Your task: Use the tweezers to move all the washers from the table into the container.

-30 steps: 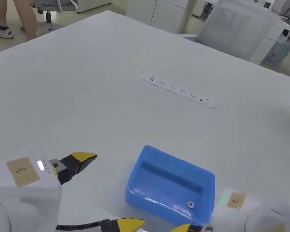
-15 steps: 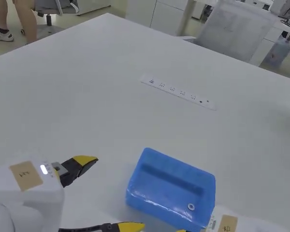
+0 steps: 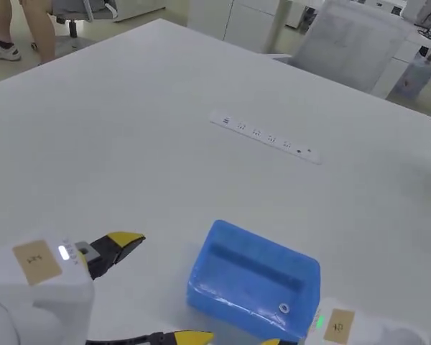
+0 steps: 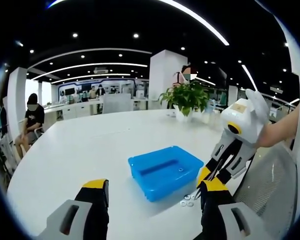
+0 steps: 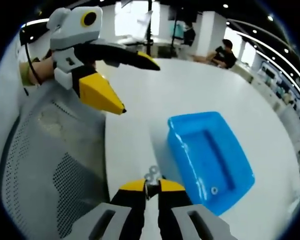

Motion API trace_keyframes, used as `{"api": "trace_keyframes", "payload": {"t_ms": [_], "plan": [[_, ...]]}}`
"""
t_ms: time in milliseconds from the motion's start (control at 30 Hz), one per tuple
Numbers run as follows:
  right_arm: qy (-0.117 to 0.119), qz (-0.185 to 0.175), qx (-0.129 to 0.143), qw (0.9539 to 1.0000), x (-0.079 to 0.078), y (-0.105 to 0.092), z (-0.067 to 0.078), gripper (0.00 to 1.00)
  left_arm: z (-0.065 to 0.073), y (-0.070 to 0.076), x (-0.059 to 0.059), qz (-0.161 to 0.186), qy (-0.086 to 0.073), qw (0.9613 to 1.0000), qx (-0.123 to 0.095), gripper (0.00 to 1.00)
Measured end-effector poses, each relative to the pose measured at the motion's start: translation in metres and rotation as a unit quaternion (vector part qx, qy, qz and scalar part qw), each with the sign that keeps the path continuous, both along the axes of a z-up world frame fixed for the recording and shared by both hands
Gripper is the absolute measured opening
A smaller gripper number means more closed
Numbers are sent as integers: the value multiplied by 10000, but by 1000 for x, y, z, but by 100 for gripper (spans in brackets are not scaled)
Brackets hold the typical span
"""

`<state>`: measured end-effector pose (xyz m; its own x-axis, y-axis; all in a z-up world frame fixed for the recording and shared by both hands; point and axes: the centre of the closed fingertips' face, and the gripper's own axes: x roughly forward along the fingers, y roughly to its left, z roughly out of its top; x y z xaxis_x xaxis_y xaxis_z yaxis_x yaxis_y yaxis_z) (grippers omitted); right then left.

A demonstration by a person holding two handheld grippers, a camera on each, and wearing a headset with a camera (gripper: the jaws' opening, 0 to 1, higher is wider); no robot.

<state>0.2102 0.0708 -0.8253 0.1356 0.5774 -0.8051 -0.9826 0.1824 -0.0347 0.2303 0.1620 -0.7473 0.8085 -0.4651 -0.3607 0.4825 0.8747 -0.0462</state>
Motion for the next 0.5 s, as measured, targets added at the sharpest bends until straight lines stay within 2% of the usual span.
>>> {"api": "trace_keyframes", "payload": {"t_ms": [167, 467, 500], "plan": [[5, 67, -26, 10000, 1, 2, -2, 4, 0, 0, 0, 2, 1, 10000, -7, 75], [20, 18, 110, 9999, 5, 5, -1, 3, 0, 0, 0, 9, -2, 10000, -12, 75], [-59, 2, 106, 9999, 6, 4, 0, 3, 0, 0, 0, 9, -2, 10000, -17, 75]]}}
